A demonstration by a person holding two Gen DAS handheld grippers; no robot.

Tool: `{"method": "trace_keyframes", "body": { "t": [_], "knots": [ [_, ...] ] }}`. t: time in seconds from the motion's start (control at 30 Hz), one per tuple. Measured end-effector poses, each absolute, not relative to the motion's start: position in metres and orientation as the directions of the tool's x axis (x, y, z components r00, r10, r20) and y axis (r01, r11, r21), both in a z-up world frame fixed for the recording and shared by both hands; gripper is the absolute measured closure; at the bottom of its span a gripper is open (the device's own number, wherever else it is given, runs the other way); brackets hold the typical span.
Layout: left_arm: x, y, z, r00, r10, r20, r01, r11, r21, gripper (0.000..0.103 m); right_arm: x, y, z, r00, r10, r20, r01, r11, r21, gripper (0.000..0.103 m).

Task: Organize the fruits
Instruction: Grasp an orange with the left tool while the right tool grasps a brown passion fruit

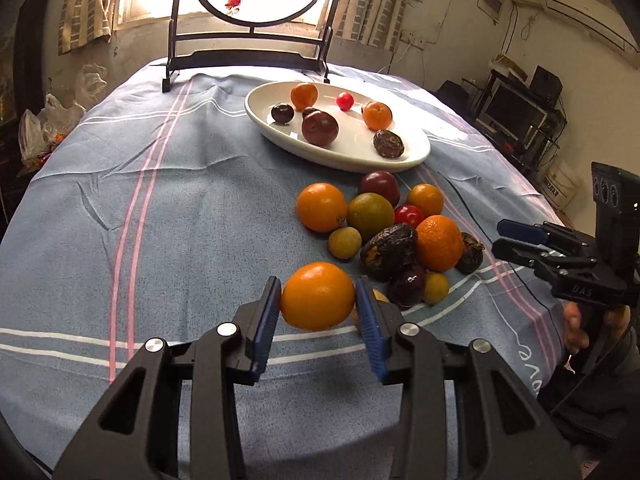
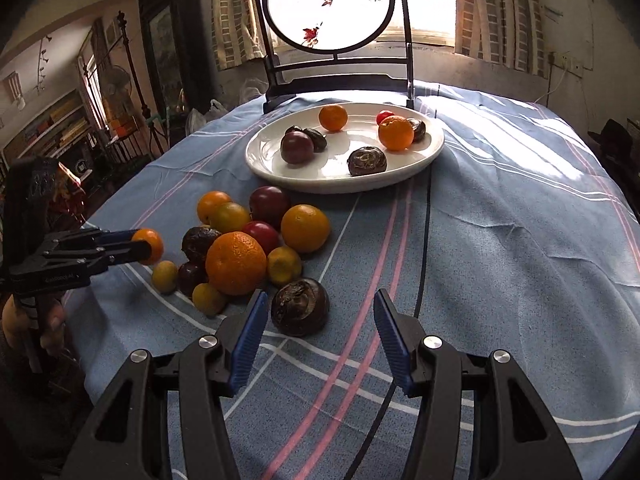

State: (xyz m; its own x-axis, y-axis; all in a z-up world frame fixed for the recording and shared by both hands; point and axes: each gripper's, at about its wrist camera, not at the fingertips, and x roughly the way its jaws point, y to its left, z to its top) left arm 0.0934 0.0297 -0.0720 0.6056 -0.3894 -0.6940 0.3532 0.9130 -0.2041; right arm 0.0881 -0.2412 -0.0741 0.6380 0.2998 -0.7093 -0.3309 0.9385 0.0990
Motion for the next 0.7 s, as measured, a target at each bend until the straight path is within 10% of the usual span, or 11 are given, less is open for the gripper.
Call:
{"method": "trace_keyframes", "body": {
  "t": [0.7],
  "knots": [
    [0.087,0.032,-0.069,0.626,-0.352,-0.696,0.339,0.927,-0.163,0.065,0.099,-0.228,-0.089,0.559,0.268,-0.785,-0.339,0.937,0.079,0.065]
  ]
}}
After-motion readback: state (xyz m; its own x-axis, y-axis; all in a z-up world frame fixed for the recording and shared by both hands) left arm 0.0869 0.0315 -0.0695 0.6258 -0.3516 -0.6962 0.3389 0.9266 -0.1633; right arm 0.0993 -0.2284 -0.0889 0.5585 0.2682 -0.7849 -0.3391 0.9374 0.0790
